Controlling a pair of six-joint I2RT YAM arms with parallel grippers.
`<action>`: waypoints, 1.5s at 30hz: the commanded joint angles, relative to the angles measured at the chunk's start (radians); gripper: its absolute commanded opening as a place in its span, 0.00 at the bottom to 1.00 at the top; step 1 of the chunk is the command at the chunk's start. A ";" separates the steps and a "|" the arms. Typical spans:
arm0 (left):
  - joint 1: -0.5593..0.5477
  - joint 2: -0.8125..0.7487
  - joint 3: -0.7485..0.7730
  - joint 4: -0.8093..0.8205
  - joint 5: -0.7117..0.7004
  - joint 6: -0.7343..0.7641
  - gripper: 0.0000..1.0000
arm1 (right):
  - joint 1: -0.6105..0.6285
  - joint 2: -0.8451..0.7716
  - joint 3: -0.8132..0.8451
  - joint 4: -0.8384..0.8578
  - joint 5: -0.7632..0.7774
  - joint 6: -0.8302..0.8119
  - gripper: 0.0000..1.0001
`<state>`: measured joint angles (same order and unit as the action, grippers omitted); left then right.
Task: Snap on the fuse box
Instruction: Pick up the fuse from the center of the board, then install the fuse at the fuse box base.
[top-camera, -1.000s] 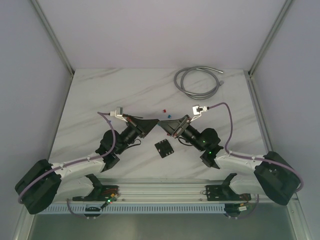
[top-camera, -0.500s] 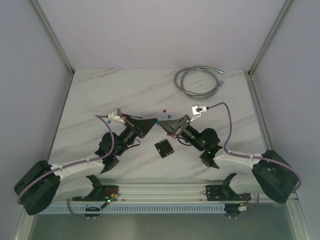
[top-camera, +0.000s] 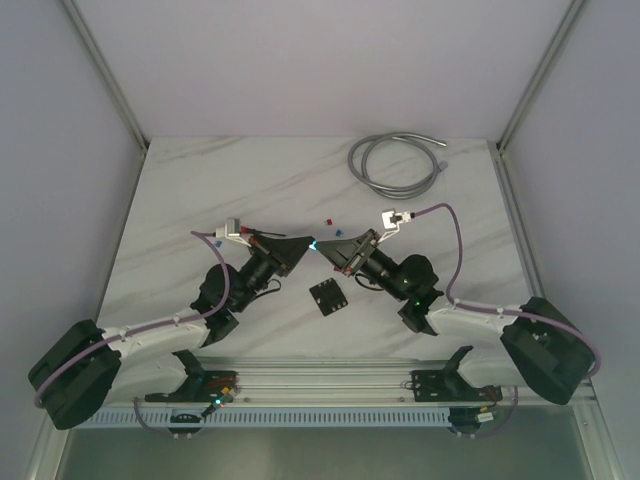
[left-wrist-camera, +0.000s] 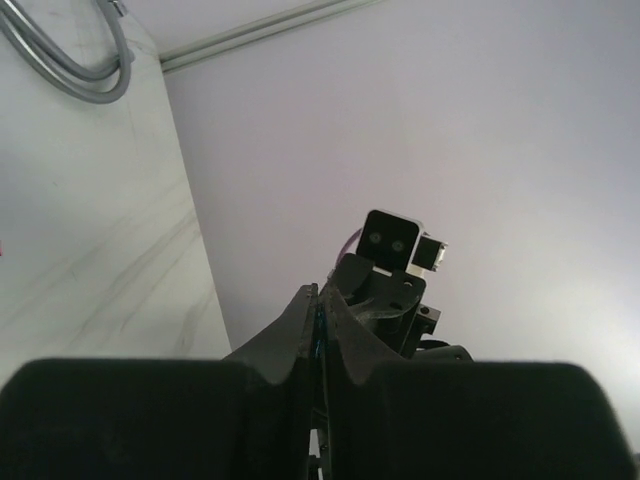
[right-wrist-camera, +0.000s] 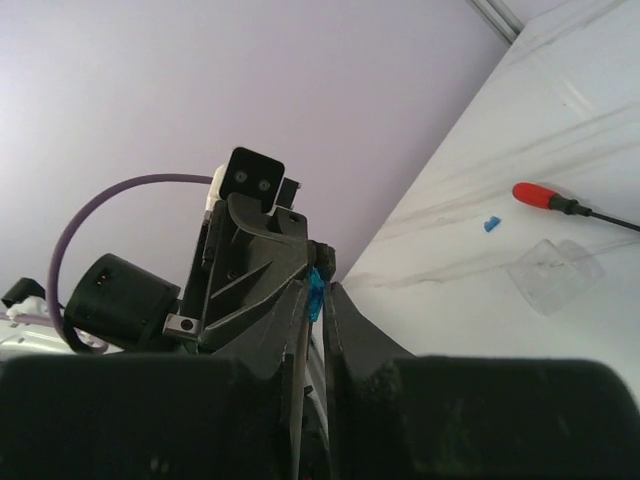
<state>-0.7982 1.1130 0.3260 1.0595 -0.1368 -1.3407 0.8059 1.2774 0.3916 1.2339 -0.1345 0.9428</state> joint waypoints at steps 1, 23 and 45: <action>-0.005 -0.021 -0.010 -0.082 -0.065 0.032 0.19 | 0.006 -0.041 0.053 -0.131 -0.056 -0.092 0.00; 0.085 -0.186 -0.045 -0.705 -0.098 0.443 0.82 | 0.085 0.090 0.547 -1.533 0.231 -0.471 0.00; 0.290 -0.120 -0.123 -0.725 0.057 0.410 1.00 | 0.242 0.512 0.905 -1.843 0.511 -0.490 0.00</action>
<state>-0.5232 1.0164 0.2234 0.3435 -0.0982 -0.9333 1.0363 1.7580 1.2476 -0.5602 0.3237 0.4633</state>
